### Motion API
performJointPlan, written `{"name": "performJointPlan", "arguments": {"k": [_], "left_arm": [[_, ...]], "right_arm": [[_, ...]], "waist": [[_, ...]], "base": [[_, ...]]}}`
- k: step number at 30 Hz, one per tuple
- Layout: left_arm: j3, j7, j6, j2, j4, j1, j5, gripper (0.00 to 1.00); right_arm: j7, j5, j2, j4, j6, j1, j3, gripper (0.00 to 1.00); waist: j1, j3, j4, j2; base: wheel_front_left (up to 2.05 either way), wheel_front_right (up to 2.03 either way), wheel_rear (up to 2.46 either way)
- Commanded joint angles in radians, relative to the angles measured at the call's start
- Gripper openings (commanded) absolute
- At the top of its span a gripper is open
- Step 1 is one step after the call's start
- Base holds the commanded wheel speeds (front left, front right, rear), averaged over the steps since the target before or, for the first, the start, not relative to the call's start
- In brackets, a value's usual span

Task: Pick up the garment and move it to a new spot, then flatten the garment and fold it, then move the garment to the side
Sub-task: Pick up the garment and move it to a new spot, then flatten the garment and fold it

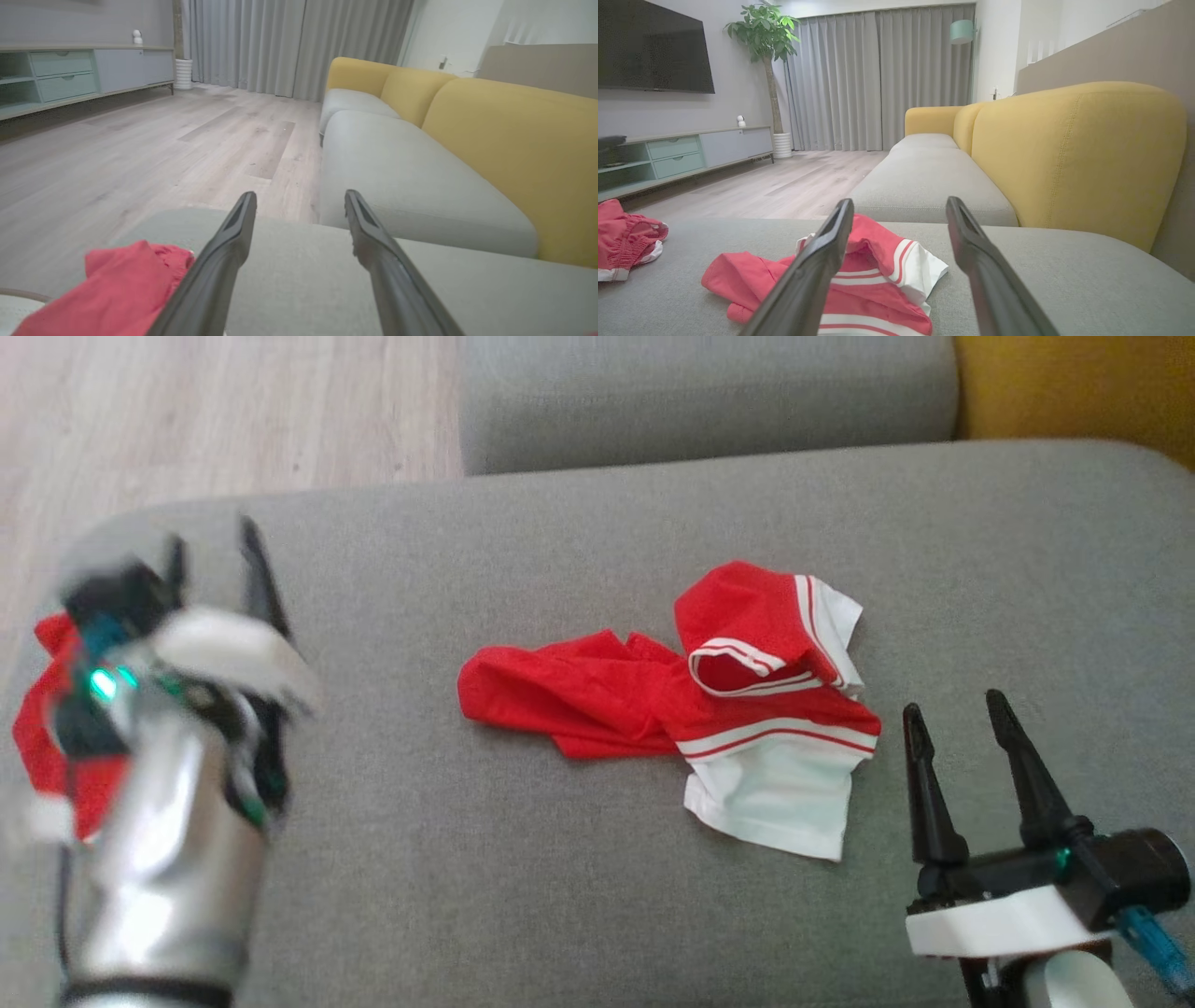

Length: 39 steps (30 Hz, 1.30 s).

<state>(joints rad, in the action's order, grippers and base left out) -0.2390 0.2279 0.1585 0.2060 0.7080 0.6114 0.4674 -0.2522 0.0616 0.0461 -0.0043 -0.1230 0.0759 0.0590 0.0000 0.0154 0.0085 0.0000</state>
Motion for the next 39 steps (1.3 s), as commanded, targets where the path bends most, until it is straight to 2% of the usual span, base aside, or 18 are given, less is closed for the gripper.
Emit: {"name": "performJointPlan", "arguments": {"k": [1,5,11,16,20,23,31,39], "left_arm": [[0.015,0.012,0.010,0.023,-0.092,-0.042,-0.010,1.00],[-0.013,0.016,0.027,0.018,-0.252,-0.214,-0.020,1.00],[-0.031,0.027,0.053,0.039,-0.457,-0.445,-0.047,1.00],[-0.013,0.032,0.063,0.051,-0.527,-0.567,-0.060,1.00],[0.030,0.033,0.071,0.033,-0.593,-0.661,-0.088,1.00],[0.072,0.034,0.055,0.005,-0.632,-0.709,-0.117,1.00],[0.143,0.034,-0.025,-0.072,-0.639,-0.744,-0.182,1.00],[0.192,0.034,-0.079,-0.119,-0.625,-0.748,-0.224,1.00]], "right_arm": [[-0.010,-0.010,0.004,-0.042,-0.008,-0.020,0.020,1.00],[-0.010,-0.027,0.004,-0.043,-0.008,-0.013,0.013,1.00],[-0.010,-0.046,0.004,-0.031,-0.008,-0.003,-0.005,1.00],[-0.010,-0.047,0.004,-0.015,-0.008,0.007,-0.019,1.00],[-0.010,-0.046,0.004,0.014,-0.008,0.017,-0.029,1.00],[-0.010,-0.045,0.004,0.040,-0.008,0.023,-0.033,1.00],[-0.010,-0.042,0.004,0.083,-0.008,0.033,-0.024,1.00],[-0.010,-0.042,0.004,0.091,-0.008,0.034,-0.015,1.00]], "waist": [[0.0000,-0.020,-0.003,0.0000],[0.0000,-0.027,-0.015,0.0000],[0.0000,-0.033,-0.027,0.0000],[0.0000,-0.039,-0.024,0.0000],[0.0000,-0.044,-0.015,0.0000],[0.0000,-0.044,-0.003,0.0000],[0.0000,-0.044,0.016,0.0000],[0.0000,-0.046,0.015,0.0000]], "base": [[0.00,0.00,0.00],[0.00,0.00,0.00],[0.00,0.00,0.00],[0.00,0.00,0.00],[0.00,0.00,0.00],[0.00,0.00,0.00],[0.00,0.00,0.00],[0.00,0.00,0.00]]}}
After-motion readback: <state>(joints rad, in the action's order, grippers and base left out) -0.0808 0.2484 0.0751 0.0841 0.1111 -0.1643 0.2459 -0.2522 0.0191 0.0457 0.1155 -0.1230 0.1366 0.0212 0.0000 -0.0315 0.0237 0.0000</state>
